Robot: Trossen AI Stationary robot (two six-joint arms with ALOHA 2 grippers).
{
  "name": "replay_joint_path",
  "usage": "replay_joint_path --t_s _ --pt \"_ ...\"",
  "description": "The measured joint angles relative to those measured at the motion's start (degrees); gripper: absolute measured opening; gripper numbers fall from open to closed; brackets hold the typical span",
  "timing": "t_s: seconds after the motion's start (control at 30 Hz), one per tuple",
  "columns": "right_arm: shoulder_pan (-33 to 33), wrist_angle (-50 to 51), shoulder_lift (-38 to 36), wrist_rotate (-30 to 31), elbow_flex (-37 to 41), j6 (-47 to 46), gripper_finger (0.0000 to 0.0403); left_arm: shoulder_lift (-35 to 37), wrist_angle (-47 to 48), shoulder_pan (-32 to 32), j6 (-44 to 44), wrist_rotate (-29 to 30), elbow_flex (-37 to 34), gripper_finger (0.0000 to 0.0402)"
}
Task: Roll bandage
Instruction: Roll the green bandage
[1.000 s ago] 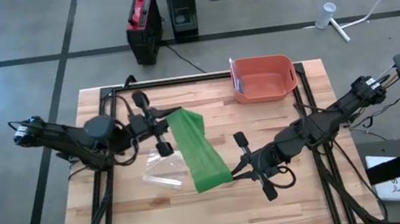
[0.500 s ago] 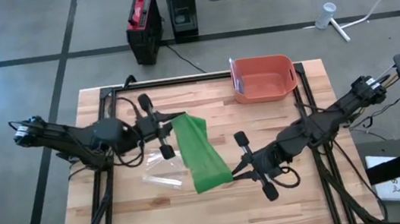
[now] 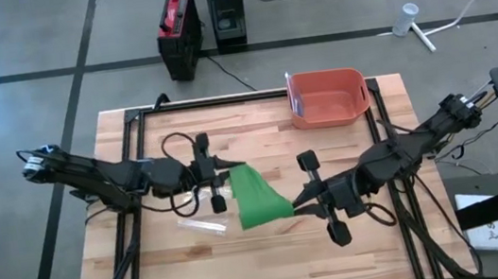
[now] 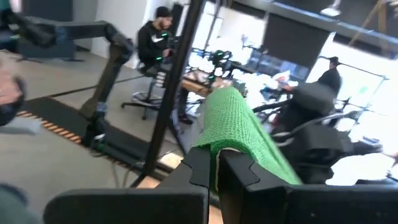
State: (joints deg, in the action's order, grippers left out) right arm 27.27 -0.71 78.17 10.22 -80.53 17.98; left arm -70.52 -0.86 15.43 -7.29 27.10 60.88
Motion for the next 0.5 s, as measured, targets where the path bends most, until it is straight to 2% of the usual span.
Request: replay_joint_path --t_s 0.2,0.4,0.5 --pt "0.0 -1.6 0.0 3.4 -0.7 4.1 0.0003 -2.3 -0.2 0.7 3.0 -2.6 0.0 0.0" --pt "0.0 -0.8 0.0 13.0 -0.7 8.9 0.0003 -3.7 -0.6 2.3 5.4 -2.7 0.0 0.0" --pt "0.0 0.3 0.0 15.6 -0.7 11.6 0.0003 -3.6 -0.7 3.4 6.2 -4.1 0.0 0.0"
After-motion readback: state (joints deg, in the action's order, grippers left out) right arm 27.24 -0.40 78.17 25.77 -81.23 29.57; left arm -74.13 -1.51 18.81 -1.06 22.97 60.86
